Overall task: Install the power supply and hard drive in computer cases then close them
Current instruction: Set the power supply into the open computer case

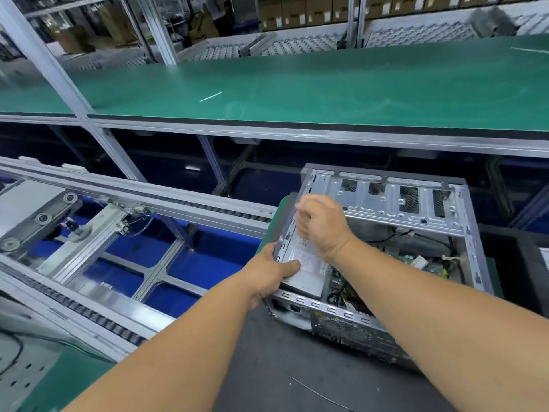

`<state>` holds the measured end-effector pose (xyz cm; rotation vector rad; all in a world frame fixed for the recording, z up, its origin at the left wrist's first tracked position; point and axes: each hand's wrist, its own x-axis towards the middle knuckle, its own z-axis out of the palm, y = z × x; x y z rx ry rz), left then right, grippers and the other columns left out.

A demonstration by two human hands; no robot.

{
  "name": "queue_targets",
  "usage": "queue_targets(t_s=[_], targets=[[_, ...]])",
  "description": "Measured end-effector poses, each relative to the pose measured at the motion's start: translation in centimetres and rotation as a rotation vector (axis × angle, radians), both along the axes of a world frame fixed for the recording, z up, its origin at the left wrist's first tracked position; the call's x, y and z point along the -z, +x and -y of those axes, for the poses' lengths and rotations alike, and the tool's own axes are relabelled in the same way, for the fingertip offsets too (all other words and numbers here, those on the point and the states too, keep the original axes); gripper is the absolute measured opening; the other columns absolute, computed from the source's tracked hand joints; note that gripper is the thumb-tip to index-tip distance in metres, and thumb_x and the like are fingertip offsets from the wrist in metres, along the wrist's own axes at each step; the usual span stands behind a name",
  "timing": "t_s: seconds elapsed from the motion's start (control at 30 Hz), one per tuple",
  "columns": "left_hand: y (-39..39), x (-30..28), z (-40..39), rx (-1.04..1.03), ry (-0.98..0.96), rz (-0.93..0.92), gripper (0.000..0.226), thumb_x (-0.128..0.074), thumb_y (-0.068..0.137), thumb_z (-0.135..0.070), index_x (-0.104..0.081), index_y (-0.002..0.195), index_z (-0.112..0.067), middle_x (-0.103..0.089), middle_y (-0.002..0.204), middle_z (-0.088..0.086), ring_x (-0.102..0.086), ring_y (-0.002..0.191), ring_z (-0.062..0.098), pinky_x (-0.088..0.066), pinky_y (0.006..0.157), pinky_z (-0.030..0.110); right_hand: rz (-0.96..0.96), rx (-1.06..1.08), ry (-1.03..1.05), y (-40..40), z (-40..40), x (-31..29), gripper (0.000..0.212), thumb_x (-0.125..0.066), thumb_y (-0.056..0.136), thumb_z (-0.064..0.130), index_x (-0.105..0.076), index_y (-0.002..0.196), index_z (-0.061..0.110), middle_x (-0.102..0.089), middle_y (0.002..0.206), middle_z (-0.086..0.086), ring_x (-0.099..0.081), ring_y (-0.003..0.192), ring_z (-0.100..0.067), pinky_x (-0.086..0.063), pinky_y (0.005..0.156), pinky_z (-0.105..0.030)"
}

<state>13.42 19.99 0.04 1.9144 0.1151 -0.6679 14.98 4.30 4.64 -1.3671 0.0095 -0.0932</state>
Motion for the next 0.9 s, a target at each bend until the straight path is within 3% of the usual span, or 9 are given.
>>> queue_targets(t_s=[0.1,0.23,0.37,0.43,0.53,0.63,0.7,0.8,0.9], targets=[[0.0,0.4,-0.3,-0.031,-0.096,-0.048,0.065,-0.076,0.091,-0.029,-0.042,0.146,-0.032,-0.076,0.111,-0.007,-0.076,0.092,0.013,-0.062,0.081,0.032,0.196,-0.045,0.164,1.0,0.2,-1.3,0.037,-0.048,0.083,0.008,-0.033,0.050,0.018,-0.025,0.046,0.000,-0.021,0.043,-0.016,-0.025,0.049,-0.021],[-0.1,0.8,-0.4,-0.043,-0.127,-0.072,0.070,-0.078,0.088,-0.032,-0.041,0.148,-0.033,-0.078,0.108,-0.001,-0.076,0.096,0.022,-0.061,0.089,0.046,0.005,-0.035,-0.059,-0.1,-1.6,2.5,0.034,-0.050,0.077,0.015,-0.036,0.047,0.021,-0.026,0.049,-0.001,-0.025,0.046,-0.015,-0.023,0.052,-0.028],[-0.3,1.0,-0.5,-0.064,-0.156,-0.087,0.071,-0.078,0.087,-0.035,-0.042,0.149,-0.035,-0.078,0.111,-0.001,-0.076,0.098,0.023,-0.059,0.094,0.049,-0.061,-0.026,-0.030,0.0,-1.4,2.6,0.036,-0.052,0.080,0.018,-0.037,0.047,0.021,-0.029,0.045,0.005,-0.028,0.042,-0.012,-0.027,0.049,-0.023],[-0.4,1.2,-0.5,-0.072,-0.176,-0.088,0.068,-0.077,0.088,-0.036,-0.044,0.148,-0.036,-0.077,0.112,-0.003,-0.076,0.099,0.022,-0.058,0.096,0.048,-0.017,0.061,-0.238,-0.2,-0.4,2.7,0.035,-0.056,0.086,0.022,-0.041,0.054,0.020,-0.036,0.050,0.006,-0.034,0.049,-0.014,-0.033,0.055,-0.029],[-0.4,1.3,-0.7,-0.062,-0.172,-0.085,0.072,-0.076,0.083,-0.045,-0.044,0.147,-0.039,-0.076,0.116,-0.006,-0.074,0.105,0.021,-0.054,0.102,0.047,0.089,0.122,-0.821,-1.8,1.4,4.4,0.016,-0.056,0.086,0.046,-0.058,0.085,0.031,-0.058,0.087,0.013,-0.049,0.084,-0.009,-0.039,0.077,-0.035],[-0.3,1.7,-0.7,-0.045,-0.161,-0.079,0.079,-0.080,0.077,-0.056,-0.045,0.146,-0.041,-0.075,0.117,-0.007,-0.073,0.108,0.020,-0.053,0.103,0.046,-0.094,-0.094,-1.089,-3.4,3.0,6.4,0.068,-0.050,0.077,0.078,-0.042,0.139,0.052,-0.036,0.142,0.013,-0.027,0.132,-0.014,-0.030,0.106,-0.046],[-0.2,1.9,-0.6,-0.047,-0.201,-0.110,0.081,-0.084,0.073,-0.057,-0.047,0.144,-0.041,-0.077,0.114,-0.006,-0.074,0.105,0.019,-0.055,0.101,0.045,-0.129,-0.173,-0.964,-3.5,3.2,7.2,0.074,-0.058,0.085,0.071,-0.033,0.151,0.048,-0.024,0.150,0.009,-0.019,0.142,-0.021,-0.022,0.117,-0.046],[0.0,2.0,-0.8,-0.049,-0.245,-0.152,0.073,-0.082,0.076,-0.051,-0.051,0.142,-0.040,-0.077,0.115,-0.004,-0.074,0.106,0.019,-0.054,0.102,0.045,-0.046,-0.164,-0.867,-3.0,3.4,7.2,0.054,-0.063,0.098,0.042,-0.045,0.149,0.039,-0.032,0.145,0.005,-0.025,0.142,-0.022,-0.019,0.122,-0.040],[-0.3,1.4,-0.6,-0.054,-0.239,-0.164,0.059,-0.077,0.086,-0.046,-0.053,0.140,-0.039,-0.077,0.116,-0.002,-0.074,0.106,0.020,-0.056,0.099,0.045,-0.025,-0.151,-0.805,-2.9,3.3,6.9,0.045,-0.063,0.101,0.030,-0.054,0.145,0.035,-0.038,0.136,0.004,-0.031,0.137,-0.020,-0.022,0.124,-0.042]])
